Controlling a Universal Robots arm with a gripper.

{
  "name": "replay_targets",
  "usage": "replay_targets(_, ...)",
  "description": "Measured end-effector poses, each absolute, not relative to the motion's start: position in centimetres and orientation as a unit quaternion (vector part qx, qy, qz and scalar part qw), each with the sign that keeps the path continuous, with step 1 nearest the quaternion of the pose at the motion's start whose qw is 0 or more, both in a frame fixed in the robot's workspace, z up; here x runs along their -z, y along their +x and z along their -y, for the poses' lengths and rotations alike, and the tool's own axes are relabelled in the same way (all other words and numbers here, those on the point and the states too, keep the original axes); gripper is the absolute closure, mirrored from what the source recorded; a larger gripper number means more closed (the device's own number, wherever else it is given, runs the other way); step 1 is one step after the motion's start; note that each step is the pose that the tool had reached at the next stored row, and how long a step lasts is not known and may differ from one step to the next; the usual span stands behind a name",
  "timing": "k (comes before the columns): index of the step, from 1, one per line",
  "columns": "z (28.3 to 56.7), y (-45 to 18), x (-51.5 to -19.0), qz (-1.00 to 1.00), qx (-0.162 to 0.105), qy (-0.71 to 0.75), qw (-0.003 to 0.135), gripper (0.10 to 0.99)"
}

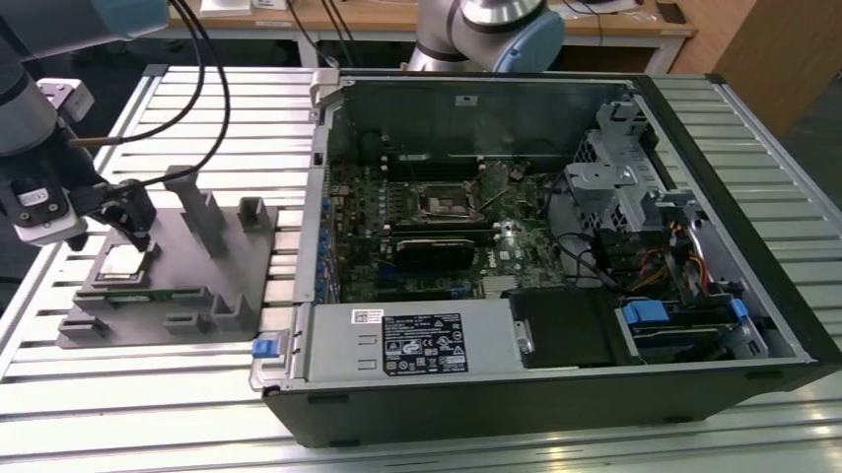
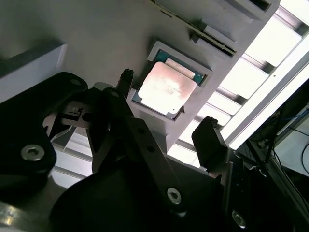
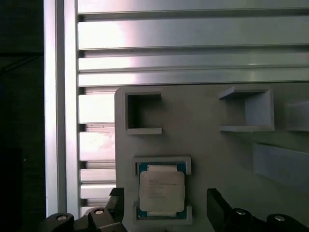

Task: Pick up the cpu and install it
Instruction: 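Pick up the cpu and move it towards the insertion slot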

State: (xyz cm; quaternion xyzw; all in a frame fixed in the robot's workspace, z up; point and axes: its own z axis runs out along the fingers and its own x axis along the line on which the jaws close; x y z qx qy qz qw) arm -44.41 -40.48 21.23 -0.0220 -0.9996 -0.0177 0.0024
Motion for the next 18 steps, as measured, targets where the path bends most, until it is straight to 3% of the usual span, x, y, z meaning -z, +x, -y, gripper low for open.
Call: replay_targets(18,40.5,-44.7,-18.7,1.0,0.018,-0.022,0.002,0.329)
